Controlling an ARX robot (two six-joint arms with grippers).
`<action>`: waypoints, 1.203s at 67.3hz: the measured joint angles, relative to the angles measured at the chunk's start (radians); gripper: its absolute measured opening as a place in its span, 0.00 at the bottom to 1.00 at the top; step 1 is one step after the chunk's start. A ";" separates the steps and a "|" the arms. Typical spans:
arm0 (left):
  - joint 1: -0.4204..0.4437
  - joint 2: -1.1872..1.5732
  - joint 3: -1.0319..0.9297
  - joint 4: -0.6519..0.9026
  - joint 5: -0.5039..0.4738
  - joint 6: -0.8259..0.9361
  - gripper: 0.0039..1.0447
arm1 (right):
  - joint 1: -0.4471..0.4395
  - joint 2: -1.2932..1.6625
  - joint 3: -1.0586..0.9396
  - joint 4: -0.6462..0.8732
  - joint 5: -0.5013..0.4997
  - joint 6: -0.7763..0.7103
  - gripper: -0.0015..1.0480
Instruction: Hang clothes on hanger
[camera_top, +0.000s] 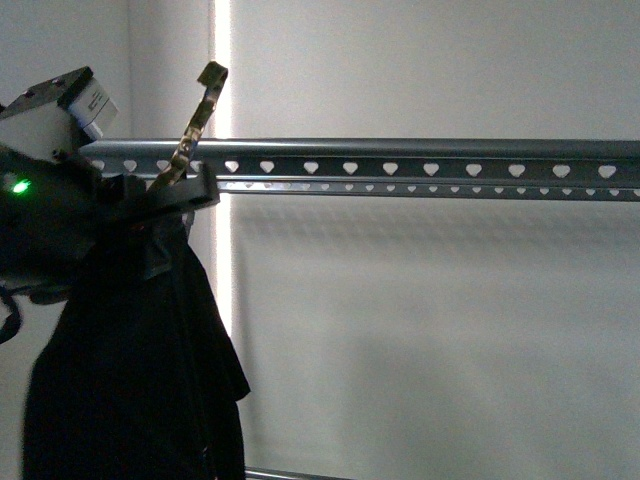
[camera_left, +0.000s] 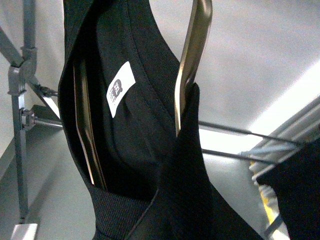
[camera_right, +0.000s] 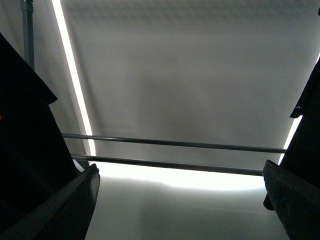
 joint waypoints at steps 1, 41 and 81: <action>0.006 -0.005 -0.006 -0.003 0.019 0.017 0.03 | 0.000 0.000 0.000 0.000 0.000 0.000 0.93; 0.146 0.007 0.031 -0.031 0.634 0.656 0.03 | 0.000 0.000 0.000 0.000 0.000 0.000 0.93; -0.044 0.283 0.338 -0.050 0.833 0.963 0.03 | 0.000 0.000 0.000 0.000 0.000 0.000 0.93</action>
